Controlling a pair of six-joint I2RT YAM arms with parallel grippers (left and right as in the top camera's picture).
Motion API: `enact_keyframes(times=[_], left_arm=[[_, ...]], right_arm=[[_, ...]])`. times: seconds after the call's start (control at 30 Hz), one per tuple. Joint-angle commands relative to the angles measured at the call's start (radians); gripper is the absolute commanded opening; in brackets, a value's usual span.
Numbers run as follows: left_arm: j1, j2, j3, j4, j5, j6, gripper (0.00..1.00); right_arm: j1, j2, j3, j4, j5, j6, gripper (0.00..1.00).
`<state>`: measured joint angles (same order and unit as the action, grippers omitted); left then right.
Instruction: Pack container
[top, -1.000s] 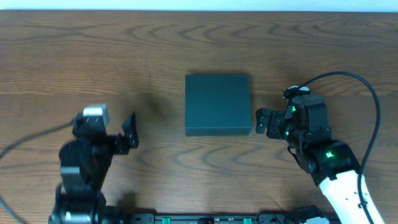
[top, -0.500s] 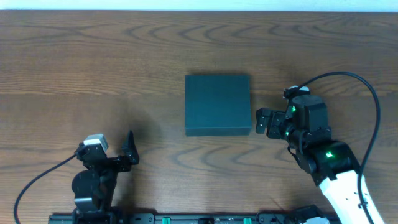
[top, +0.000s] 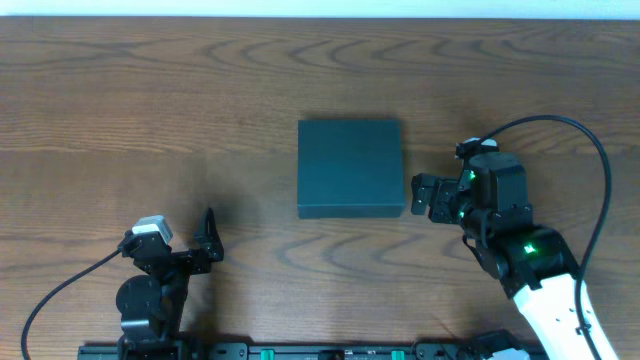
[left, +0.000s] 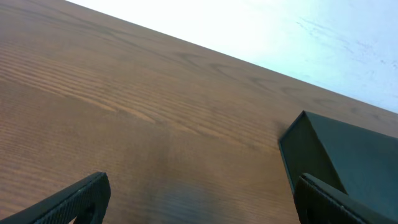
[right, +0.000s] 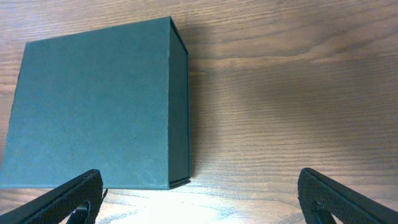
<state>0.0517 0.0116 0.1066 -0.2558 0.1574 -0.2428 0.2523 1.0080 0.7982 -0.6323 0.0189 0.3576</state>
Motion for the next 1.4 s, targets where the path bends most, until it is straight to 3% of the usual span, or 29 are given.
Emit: enact_keyframes(times=[0.0, 0.47, 0.6, 0.7, 1.0, 1.37], left_arm=[[0.006, -0.006, -0.027, -0.001, 0.0, 0.007, 0.95], [0.006, -0.006, -0.027, -0.001, 0.0, 0.007, 0.95], [0.006, -0.006, -0.027, -0.001, -0.001, 0.007, 0.95], [0.006, -0.006, -0.027, -0.001, 0.0, 0.007, 0.95], [0.006, -0.006, -0.027, -0.001, 0.0, 0.007, 0.95], [0.006, -0.006, -0.027, -0.001, -0.001, 0.007, 0.96]], right_arm=[[-0.008, 0.0, 0.003, -0.001, 0.007, -0.011, 0.99], [-0.008, 0.0, 0.003, -0.001, 0.007, -0.011, 0.99], [-0.002, -0.034, -0.008, -0.043, 0.126, -0.141, 0.99], [-0.003, -0.186, -0.106, -0.036, 0.157, -0.229, 0.99], [-0.004, -0.692, -0.491, 0.08, 0.128, -0.224, 0.99], [-0.003, -1.003, -0.653, 0.101, 0.128, -0.225, 0.99]])
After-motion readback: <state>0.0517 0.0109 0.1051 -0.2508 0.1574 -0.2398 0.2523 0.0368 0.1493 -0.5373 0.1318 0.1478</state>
